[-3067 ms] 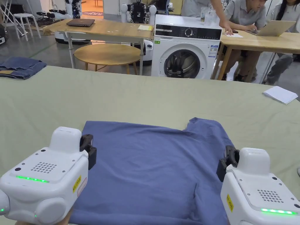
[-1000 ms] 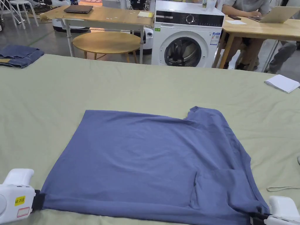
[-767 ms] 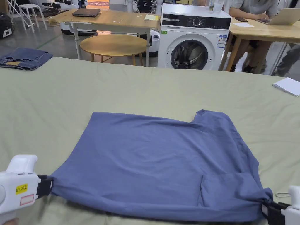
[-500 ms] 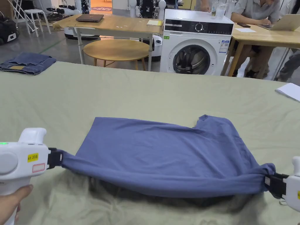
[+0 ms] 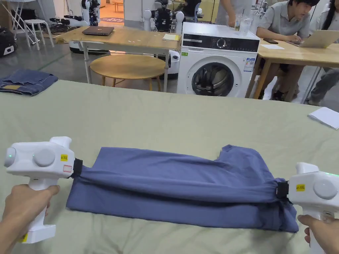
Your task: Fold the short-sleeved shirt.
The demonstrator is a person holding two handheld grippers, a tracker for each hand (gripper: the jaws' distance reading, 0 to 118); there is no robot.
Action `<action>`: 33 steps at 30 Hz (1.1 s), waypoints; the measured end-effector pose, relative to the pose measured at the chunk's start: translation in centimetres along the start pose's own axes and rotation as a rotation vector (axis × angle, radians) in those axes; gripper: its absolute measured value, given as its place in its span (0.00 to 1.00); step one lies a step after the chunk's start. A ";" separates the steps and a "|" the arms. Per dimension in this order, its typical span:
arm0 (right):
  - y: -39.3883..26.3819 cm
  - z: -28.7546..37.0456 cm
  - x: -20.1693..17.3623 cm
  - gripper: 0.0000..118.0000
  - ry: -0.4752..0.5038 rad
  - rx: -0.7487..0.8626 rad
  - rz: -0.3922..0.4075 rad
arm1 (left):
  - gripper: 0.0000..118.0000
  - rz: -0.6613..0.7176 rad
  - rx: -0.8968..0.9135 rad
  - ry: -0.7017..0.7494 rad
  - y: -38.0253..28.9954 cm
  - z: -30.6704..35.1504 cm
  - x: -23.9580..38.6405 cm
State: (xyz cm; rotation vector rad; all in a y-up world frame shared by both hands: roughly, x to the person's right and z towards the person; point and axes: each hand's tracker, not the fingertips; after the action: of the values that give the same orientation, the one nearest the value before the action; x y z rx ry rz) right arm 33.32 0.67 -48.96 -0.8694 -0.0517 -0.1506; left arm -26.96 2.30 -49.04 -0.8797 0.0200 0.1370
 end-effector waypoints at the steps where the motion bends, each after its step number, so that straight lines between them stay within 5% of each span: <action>1: 0.3 -0.9 0.1 0.05 -0.007 -0.021 0.007 | 0.00 -0.003 -0.025 0.011 0.2 -0.6 0.2; 6: 0.7 -3.3 0.0 0.09 -0.020 -0.044 0.006 | 0.00 0.009 -0.050 0.015 0.2 -2.4 0.5; 7: 0.8 -3.4 0.0 0.14 -0.025 -0.045 0.008 | 0.03 0.014 -0.058 0.017 0.3 -2.6 0.6; 9: 0.6 -2.9 -0.5 0.32 -0.053 -0.025 0.024 | 0.24 0.019 -0.050 0.021 0.1 -2.8 0.5; 11: 0.4 -2.1 -1.0 0.49 -0.065 0.039 0.068 | 0.29 0.024 -0.026 0.012 -0.3 -2.2 0.5; 16: -1.1 1.5 -2.9 0.49 -0.054 0.217 0.145 | 0.29 -0.001 0.113 -0.040 -1.2 1.1 1.8; 21: -4.4 5.7 -5.9 0.42 -0.045 0.444 0.157 | 0.29 -0.042 0.303 -0.027 -4.0 5.7 4.4; 23: -5.9 7.2 -7.1 0.16 -0.049 0.503 0.158 | 0.23 -0.057 0.376 -0.018 -5.8 7.3 5.3; 26: -7.6 8.7 -8.2 0.00 -0.017 0.545 0.135 | 0.01 -0.080 0.437 0.010 -8.2 9.0 6.4; 33: -10.4 10.5 -9.9 0.00 -0.005 0.572 0.130 | 0.00 -0.088 0.438 0.023 -11.4 10.6 5.8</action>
State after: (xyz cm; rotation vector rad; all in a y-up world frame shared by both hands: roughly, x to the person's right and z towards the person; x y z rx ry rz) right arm 22.15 3.18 -35.41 -0.3002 -0.0395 -0.0080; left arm -20.12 3.91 -33.93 -0.4433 0.0311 0.0365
